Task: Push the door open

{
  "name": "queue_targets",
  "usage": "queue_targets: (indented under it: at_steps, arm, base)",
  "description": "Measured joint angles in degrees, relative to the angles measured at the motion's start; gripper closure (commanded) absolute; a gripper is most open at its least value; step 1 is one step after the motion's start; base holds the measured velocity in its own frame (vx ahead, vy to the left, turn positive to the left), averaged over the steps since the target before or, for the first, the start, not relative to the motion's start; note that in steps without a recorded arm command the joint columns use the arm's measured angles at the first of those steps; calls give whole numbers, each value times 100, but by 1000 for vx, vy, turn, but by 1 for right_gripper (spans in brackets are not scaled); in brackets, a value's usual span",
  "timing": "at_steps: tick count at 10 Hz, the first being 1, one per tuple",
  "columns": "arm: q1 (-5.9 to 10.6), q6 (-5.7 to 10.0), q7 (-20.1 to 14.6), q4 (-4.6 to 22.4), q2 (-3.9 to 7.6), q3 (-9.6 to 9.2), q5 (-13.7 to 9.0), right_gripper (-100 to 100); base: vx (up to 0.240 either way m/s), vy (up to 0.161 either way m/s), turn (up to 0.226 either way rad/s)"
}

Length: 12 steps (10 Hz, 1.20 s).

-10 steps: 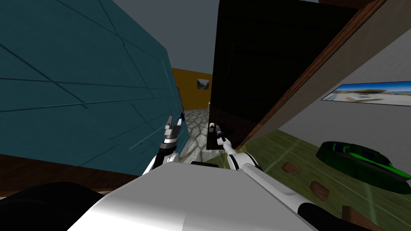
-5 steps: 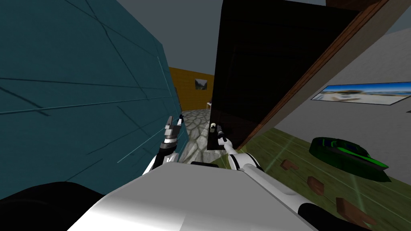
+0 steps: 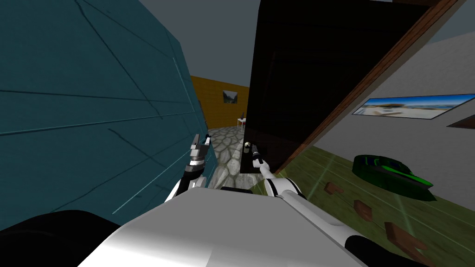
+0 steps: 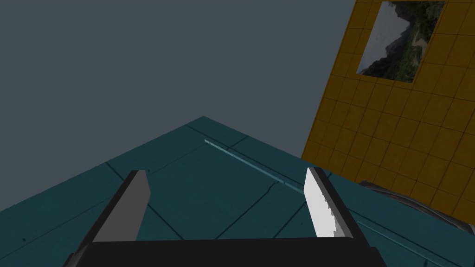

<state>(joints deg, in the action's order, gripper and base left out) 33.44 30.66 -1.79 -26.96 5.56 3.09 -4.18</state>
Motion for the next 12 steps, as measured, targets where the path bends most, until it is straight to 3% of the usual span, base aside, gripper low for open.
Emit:
queue_targets:
  at_steps: [2, 3, 5, 6, 8, 10, 12]
  arm:
    - [-31, -59, 40, -86, 19, 94, -21, 100]
    - [30, -16, 54, 26, 31, 142, -36, 100]
    - [-44, -54, 81, -75, 46, 216, -50, 100]
    - [-2, -15, 84, 8, 67, 255, -60, 100]
    - [-16, -19, 101, -36, 96, 308, -74, 100]
    - [-27, 17, 230, 50, 38, 317, -177, 100]
    - [-103, -44, 369, -85, -5, 308, -270, 100]
  base:
    - [130, 125, -83]
    - [154, 139, -86]
    - [150, 124, -84]
    - [128, 122, -79]
    - [97, 14, -78]
    - [199, -3, -72]
    - [214, -8, -80]
